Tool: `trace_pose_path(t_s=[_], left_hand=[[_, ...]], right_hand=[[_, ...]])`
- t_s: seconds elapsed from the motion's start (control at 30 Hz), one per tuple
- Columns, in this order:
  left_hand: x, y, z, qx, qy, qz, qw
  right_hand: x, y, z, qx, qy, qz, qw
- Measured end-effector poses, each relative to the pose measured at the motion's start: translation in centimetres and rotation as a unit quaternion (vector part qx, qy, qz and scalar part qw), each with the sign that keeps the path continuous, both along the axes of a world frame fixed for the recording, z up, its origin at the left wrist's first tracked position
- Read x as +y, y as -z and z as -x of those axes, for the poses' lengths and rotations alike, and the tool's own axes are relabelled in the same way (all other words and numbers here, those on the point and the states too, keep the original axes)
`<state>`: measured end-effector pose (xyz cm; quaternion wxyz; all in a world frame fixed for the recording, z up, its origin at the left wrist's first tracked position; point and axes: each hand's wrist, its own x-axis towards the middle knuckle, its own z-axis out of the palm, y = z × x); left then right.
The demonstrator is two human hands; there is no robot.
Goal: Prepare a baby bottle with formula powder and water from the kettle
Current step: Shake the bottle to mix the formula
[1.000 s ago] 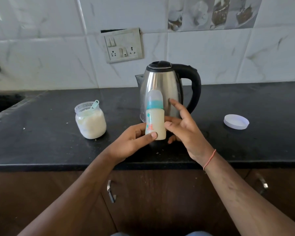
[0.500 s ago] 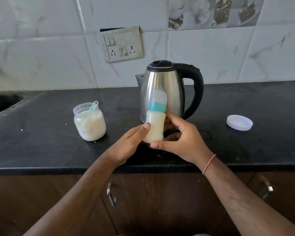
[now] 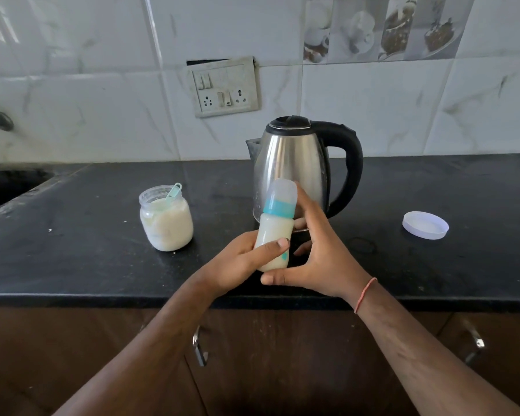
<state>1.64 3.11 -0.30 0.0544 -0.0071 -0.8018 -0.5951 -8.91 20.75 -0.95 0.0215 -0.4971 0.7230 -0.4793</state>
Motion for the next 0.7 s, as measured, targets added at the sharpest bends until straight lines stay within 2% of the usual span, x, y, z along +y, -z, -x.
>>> trace_pose_path(t_s=[0.17, 0.4, 0.53, 0.63, 0.7], left_hand=[[0.2, -0.3, 0.1, 0.009, 0.008, 0.017, 1.000], [0.8, -0.7, -0.1, -0.015, -0.045, -0.016, 0.999], [0.8, -0.6, 0.0, -0.007, -0.063, 0.010, 0.998], [0.4, -0.1, 0.5, 0.013, -0.068, 0.031, 0.997], [0.1, 0.1, 0.7, 0.019, -0.079, 0.036, 0.996]], right_hand=[[0.4, -0.1, 0.4, -0.116, -0.084, 0.041, 0.989], [0.3, 0.0, 0.4, -0.196, -0.068, 0.105, 0.973], [0.1, 0.0, -0.1, -0.221, -0.059, 0.156, 0.961], [0.3, -0.9, -0.7, -0.304, -0.023, 0.271, 0.913], [0.9, -1.0, -0.2, -0.358, 0.046, 0.390, 0.847]])
